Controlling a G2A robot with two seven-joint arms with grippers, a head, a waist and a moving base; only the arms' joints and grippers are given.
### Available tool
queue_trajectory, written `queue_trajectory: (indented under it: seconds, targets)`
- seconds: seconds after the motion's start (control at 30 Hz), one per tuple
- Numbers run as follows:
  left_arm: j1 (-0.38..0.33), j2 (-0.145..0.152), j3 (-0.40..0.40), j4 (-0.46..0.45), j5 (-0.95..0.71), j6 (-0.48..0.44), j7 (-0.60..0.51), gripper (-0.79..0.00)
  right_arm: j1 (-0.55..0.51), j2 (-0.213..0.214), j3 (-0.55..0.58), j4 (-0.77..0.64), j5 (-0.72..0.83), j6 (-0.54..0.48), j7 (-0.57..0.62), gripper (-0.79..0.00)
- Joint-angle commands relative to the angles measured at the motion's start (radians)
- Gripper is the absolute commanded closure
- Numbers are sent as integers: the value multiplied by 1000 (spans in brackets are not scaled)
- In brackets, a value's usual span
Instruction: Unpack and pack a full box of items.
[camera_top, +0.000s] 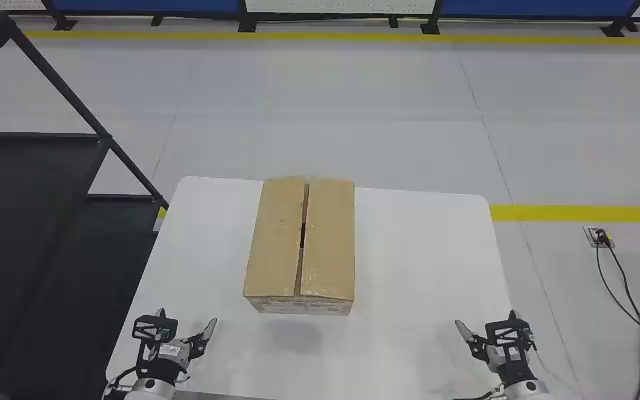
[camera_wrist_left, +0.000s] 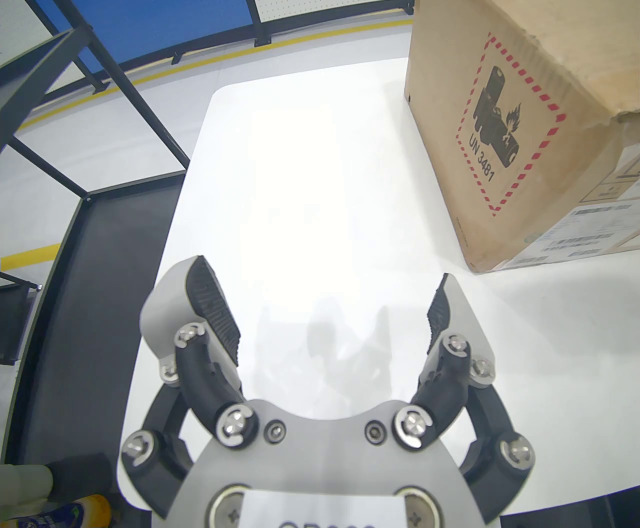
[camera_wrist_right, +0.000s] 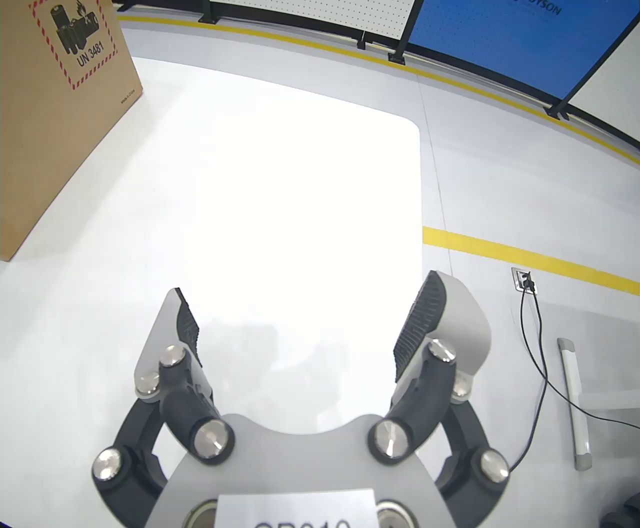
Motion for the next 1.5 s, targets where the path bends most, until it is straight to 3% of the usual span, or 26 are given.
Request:
queue_trajectory:
  seconds: [0.0,0.43,0.73,0.87,1.23,1.47]
  targets:
    - [0,0,0,0,0,0,0,-785,0,0,0,0,0,0,0,-785]
    - [0,0,0,0,0,0,0,-785,2,0,-2,-5,1,-2,-3,-785]
    - [-93,-8,14,13,-45,-17,46,-785,16,-12,-39,-104,26,29,-9,-785]
    - [-128,-18,22,15,-109,54,62,-785,24,-17,-58,-149,31,54,3,-785]
    - [-134,-19,23,21,-117,55,55,-785,26,-18,-57,-147,39,55,2,-785]
    - [-283,-33,127,131,-73,88,-17,-785,59,-26,-72,-130,110,43,19,-785]
